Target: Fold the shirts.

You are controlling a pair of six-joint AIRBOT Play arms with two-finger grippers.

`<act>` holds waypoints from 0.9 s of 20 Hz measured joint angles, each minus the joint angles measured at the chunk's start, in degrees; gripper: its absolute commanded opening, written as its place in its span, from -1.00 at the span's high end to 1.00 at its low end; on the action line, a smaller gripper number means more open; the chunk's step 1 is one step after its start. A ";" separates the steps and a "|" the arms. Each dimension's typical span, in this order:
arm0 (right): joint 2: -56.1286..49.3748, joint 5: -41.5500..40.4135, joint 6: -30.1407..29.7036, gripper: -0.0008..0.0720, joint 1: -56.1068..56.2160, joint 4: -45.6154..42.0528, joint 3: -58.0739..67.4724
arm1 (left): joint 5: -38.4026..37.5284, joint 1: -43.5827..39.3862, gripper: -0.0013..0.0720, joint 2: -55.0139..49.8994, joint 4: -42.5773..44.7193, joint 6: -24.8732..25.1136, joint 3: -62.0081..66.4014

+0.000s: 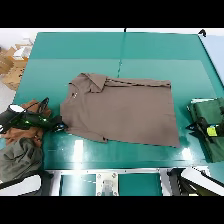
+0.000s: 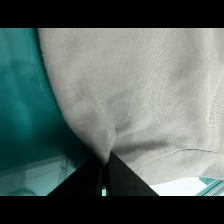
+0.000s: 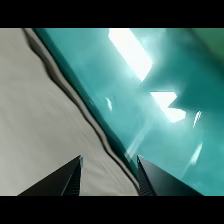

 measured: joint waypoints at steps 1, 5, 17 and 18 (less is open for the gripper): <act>-1.57 0.66 -0.90 -0.13 -0.35 -0.37 -0.59 | -0.22 0.00 0.90 0.00 0.02 0.00 0.09; -5.29 1.95 -3.43 -0.13 -0.87 -1.49 -3.74 | -0.94 0.02 0.90 0.00 0.07 0.09 0.22; -6.88 2.34 -5.99 0.67 7.32 -3.93 -7.61 | -1.66 0.00 0.90 0.00 -0.81 0.11 0.24; -6.91 2.01 -6.19 0.92 7.76 -4.26 -7.52 | -1.66 0.00 0.90 0.00 -0.90 0.11 0.24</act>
